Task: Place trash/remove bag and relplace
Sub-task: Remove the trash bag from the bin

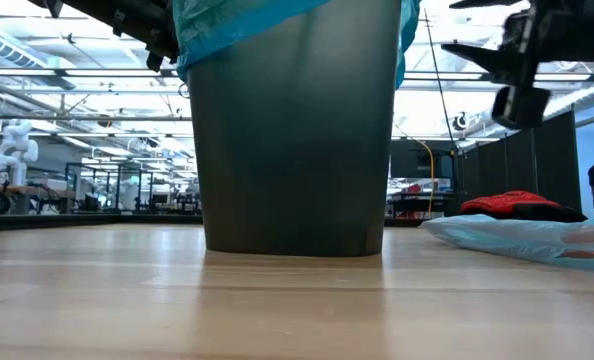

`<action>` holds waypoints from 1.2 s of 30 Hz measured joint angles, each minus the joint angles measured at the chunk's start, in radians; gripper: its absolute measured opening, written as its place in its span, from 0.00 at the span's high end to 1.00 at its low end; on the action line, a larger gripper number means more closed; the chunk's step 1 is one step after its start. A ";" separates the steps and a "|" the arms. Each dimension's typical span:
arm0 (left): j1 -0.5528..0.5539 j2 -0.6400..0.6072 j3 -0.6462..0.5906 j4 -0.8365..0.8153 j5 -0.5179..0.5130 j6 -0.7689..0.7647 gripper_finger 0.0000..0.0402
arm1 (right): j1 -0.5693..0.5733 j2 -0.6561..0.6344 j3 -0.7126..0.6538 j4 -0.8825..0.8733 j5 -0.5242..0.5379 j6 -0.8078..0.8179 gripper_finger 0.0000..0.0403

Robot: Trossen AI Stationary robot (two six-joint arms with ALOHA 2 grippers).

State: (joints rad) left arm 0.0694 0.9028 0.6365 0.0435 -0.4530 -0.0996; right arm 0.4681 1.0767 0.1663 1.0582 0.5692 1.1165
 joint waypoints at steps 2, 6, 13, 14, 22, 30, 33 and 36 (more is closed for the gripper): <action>0.000 0.000 0.000 0.000 0.000 0.000 1.00 | -0.025 0.034 0.031 -0.043 -0.033 0.022 0.54; 0.000 0.000 0.000 0.000 0.004 0.000 1.00 | -0.073 0.115 0.063 -0.066 -0.097 0.095 0.53; 0.000 0.000 0.000 -0.011 0.004 0.001 1.00 | -0.103 0.256 0.093 0.123 -0.161 0.100 0.57; 0.000 0.000 0.000 -0.010 0.004 0.001 1.00 | -0.103 0.275 0.101 0.125 -0.172 0.106 0.58; 0.000 0.000 0.000 -0.009 0.004 0.001 1.00 | -0.124 0.396 0.173 0.293 -0.276 0.055 0.58; 0.000 0.000 0.000 -0.009 0.004 0.002 1.00 | -0.147 0.411 0.186 0.382 -0.311 -0.031 0.58; 0.000 0.000 0.000 -0.009 0.004 0.002 1.00 | -0.176 0.411 0.186 0.413 -0.313 -0.041 0.62; 0.000 0.000 0.000 -0.003 0.004 0.006 1.00 | -0.216 0.409 0.186 0.432 -0.345 -0.068 0.72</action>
State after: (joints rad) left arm 0.0696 0.9028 0.6365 0.0403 -0.4492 -0.0936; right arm 0.2521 1.4861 0.3523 1.4906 0.2242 1.0488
